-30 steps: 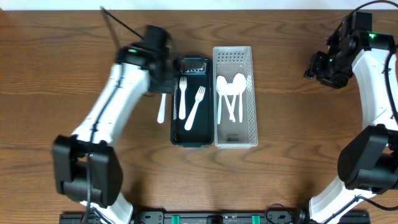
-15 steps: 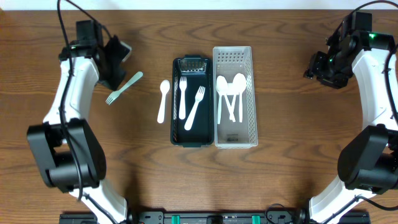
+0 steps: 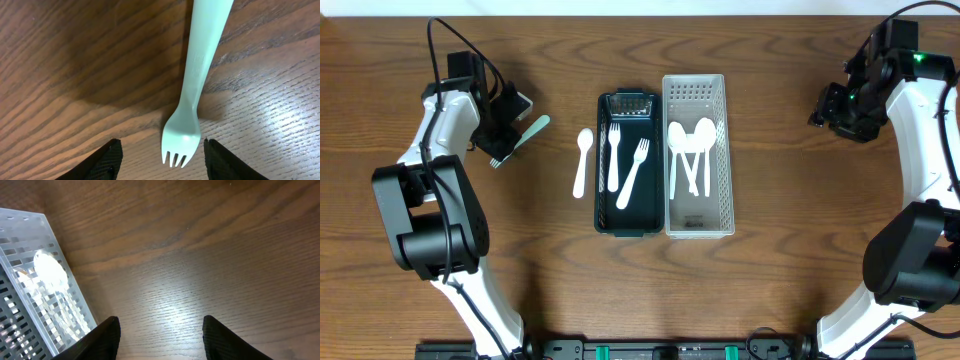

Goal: Pack container
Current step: 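Grasp the mint-green fork with the left gripper, then place the mint-green fork into the black tray and release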

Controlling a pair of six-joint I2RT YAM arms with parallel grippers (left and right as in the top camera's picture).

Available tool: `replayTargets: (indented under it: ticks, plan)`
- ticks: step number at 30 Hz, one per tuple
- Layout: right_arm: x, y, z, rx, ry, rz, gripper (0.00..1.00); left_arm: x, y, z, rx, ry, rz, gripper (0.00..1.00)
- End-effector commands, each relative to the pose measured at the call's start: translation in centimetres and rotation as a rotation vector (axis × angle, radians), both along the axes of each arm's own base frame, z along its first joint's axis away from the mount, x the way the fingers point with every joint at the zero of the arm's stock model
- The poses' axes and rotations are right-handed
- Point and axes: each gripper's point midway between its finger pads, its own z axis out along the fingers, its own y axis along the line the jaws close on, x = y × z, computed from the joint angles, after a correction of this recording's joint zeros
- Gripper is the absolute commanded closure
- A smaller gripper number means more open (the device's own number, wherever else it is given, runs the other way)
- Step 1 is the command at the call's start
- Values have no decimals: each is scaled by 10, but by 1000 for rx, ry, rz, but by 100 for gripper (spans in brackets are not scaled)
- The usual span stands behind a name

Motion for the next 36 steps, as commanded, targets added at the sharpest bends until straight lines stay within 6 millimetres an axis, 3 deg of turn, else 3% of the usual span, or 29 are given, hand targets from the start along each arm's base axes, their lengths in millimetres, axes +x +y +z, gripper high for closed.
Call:
replayTargets:
  ticks: [1,11,16,20,24,29,34,36]
  plan:
    - [2,1,2,-1,-6,2,45,-1,0,-14,-3,35,-15,45]
    - [-3,1,1,3,13,2,48,-8,-1,-31,-13,87,-16,45]
    - [-4,0,1,-3,20,0,50,-15,-3,-34,-18,118,-17,57]
    - [-4,0,1,-3,20,0,50,-15,-8,-24,-20,104,40,60]
    - [-4,0,1,-3,19,0,51,-12,-18,2,-34,55,155,75]
    - [-4,0,1,-3,18,0,53,-28,-45,48,-44,34,172,94]
    - [-3,0,1,-3,16,0,53,-39,-83,103,-94,-68,272,94]
    - [-3,0,1,-3,17,0,53,-48,-115,125,-189,-93,299,94]
